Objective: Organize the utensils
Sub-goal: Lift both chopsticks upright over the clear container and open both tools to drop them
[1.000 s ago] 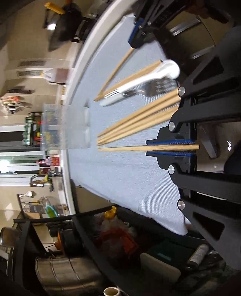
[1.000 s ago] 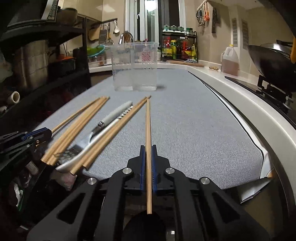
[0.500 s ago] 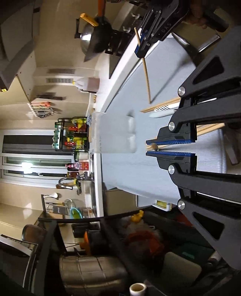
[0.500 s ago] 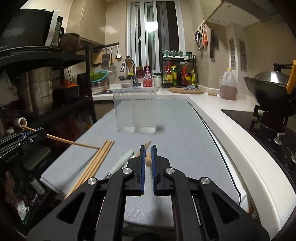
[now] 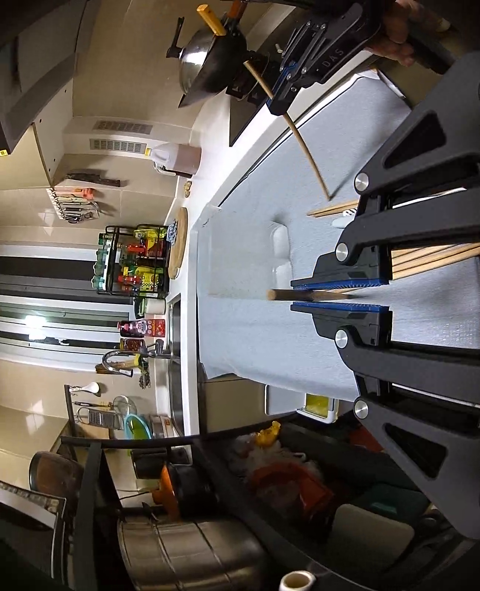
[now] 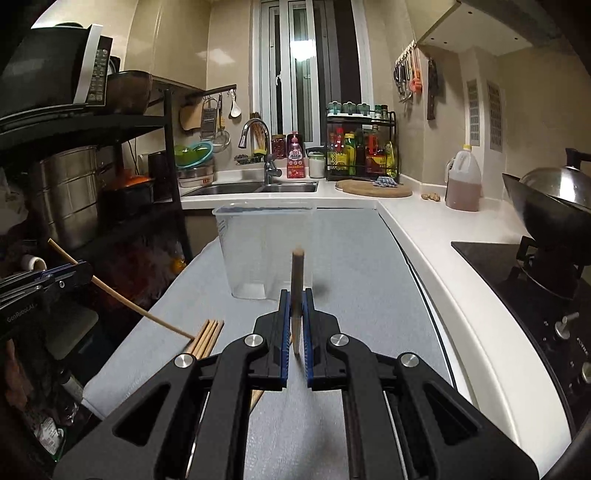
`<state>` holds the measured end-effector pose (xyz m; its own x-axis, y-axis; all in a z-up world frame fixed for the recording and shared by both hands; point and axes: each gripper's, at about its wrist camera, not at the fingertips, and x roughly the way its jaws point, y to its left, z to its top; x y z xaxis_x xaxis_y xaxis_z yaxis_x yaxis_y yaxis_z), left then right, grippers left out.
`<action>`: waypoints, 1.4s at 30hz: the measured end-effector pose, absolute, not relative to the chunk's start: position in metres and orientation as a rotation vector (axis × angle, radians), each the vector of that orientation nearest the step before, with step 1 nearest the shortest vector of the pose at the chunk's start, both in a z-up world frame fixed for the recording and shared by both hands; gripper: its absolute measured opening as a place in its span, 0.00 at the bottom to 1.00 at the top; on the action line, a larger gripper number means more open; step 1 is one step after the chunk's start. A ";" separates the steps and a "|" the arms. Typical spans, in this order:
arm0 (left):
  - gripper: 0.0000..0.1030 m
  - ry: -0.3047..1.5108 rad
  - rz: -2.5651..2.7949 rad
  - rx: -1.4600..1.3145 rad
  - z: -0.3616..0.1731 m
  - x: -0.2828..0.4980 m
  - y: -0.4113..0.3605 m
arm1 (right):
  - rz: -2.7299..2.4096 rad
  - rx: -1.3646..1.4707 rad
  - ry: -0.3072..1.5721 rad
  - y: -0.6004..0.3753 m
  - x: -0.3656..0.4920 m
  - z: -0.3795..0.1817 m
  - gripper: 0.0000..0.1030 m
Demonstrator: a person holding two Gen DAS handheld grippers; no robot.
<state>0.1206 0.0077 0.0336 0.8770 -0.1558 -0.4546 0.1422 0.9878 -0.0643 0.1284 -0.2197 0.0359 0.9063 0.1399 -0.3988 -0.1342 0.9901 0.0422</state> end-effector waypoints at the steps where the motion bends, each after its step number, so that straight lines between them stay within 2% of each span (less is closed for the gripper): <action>1: 0.06 0.479 -0.157 -0.025 0.036 0.123 0.007 | 0.143 0.015 0.410 -0.220 0.131 0.039 0.06; 13: 0.06 0.468 -0.229 -0.017 0.092 0.157 0.011 | 0.168 0.023 0.370 -0.221 0.160 0.091 0.06; 28: 0.06 0.336 -0.322 -0.001 0.198 0.217 -0.004 | 0.211 0.021 0.196 -0.205 0.225 0.197 0.06; 34: 0.06 0.307 -0.335 -0.015 0.206 0.251 -0.016 | 0.200 0.017 0.192 -0.196 0.258 0.207 0.06; 42: 0.06 0.316 -0.342 -0.029 0.185 0.296 -0.026 | 0.193 0.020 0.253 -0.196 0.296 0.181 0.06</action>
<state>0.2964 -0.0263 0.1847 0.8934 -0.3343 -0.3000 0.3254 0.9421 -0.0807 0.2957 -0.1961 0.1812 0.9499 0.1919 -0.2466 -0.1870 0.9814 0.0435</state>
